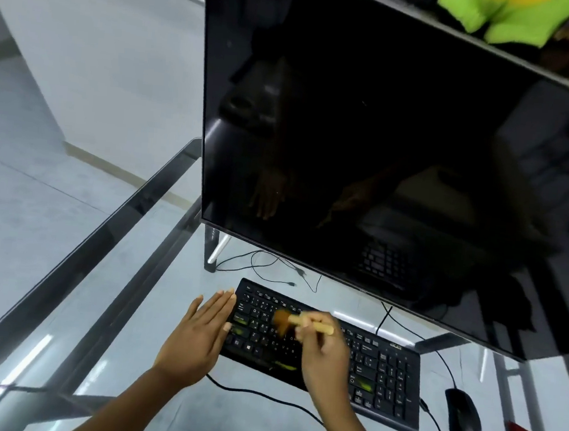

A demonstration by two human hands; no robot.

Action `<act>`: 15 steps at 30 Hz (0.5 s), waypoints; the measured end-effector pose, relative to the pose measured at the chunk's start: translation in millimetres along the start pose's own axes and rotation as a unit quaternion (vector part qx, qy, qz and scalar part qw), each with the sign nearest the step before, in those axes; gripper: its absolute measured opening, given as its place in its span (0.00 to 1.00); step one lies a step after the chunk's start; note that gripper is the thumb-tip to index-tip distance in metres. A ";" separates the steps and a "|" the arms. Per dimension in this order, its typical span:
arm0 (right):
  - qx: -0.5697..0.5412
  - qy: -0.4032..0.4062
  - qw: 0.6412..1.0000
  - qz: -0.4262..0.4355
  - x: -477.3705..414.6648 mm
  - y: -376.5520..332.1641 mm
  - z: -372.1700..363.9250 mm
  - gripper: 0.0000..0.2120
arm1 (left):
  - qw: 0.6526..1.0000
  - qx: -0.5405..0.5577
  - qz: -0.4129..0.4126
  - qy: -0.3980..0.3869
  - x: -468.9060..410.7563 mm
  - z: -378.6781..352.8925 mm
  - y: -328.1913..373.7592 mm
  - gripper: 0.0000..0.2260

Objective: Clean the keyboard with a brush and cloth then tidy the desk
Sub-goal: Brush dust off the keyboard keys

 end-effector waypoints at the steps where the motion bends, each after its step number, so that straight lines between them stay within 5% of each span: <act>1: 0.031 0.019 0.998 0.059 -1.9 -7.0 3.8 0.05 | 1.000 0.000 0.000 0.002 0.2 0.2 0.2 0.23; 4: 0.080 -0.068 0.989 0.102 -3.9 -18.4 -13.3 0.05 | 1.000 0.002 -0.005 -0.002 1.5 1.1 2.1 0.27; 6: -0.008 -0.118 0.992 0.033 -3.8 -20.4 -27.6 0.05 | 1.000 -0.007 -0.010 -0.011 1.7 1.1 4.5 0.32; 10: -0.196 -0.096 0.968 -0.122 -18.2 -17.9 -42.5 0.06 | 1.000 -0.016 -0.010 -0.015 1.4 2.5 6.9 0.38; 15: -0.048 -0.037 0.998 -0.035 -31.0 -25.6 -41.4 0.05 | 1.000 -0.021 -0.010 -0.014 1.4 3.7 7.2 0.39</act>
Point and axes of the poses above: each hand's wrist, its own x-axis away from the middle knuckle, its own z-axis out of the back of the hand, y = z × x, the point moved 5 cm from there along -x, towards the middle knuckle, and after that the axes turned 6 degrees about -z, right-handed, at the moved point
